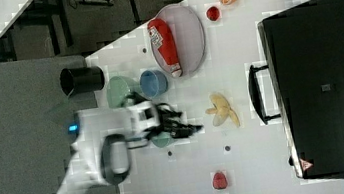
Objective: Pick Banana and place it in mug.
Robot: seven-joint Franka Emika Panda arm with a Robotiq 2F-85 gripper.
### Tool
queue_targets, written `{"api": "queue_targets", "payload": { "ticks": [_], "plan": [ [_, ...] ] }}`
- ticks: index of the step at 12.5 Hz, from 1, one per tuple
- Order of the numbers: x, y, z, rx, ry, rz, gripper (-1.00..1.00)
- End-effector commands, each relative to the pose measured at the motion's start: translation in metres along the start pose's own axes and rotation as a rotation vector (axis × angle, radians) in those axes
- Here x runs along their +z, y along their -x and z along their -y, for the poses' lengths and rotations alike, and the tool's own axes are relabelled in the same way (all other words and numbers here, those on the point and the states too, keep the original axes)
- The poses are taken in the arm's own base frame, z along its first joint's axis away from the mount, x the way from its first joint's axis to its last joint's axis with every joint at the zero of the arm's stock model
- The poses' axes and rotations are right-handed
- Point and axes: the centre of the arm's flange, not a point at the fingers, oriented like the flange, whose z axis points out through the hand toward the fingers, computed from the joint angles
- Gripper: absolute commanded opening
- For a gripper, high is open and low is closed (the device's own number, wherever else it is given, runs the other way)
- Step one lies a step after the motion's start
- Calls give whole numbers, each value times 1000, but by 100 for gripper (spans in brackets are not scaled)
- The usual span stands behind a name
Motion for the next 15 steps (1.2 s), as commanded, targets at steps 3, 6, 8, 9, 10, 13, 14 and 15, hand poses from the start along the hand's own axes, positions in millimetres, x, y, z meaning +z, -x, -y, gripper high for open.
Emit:
{"api": "queue_targets", "payload": {
  "ticks": [3,6,8,9,10,13,14,15],
  "plan": [
    [39,-27,-1,-443,-11,-114,100],
    [78,-30,2,-455,-10,-120,100],
    [95,-29,0,-454,-4,-100,100],
    [98,-30,1,-454,-7,-113,100],
    [101,-31,2,-457,-11,-128,100],
    [108,-27,1,-458,-8,-118,43],
    [105,-27,2,-459,-9,-123,19],
    [103,-27,1,-458,-10,-125,-4]
  ]
}}
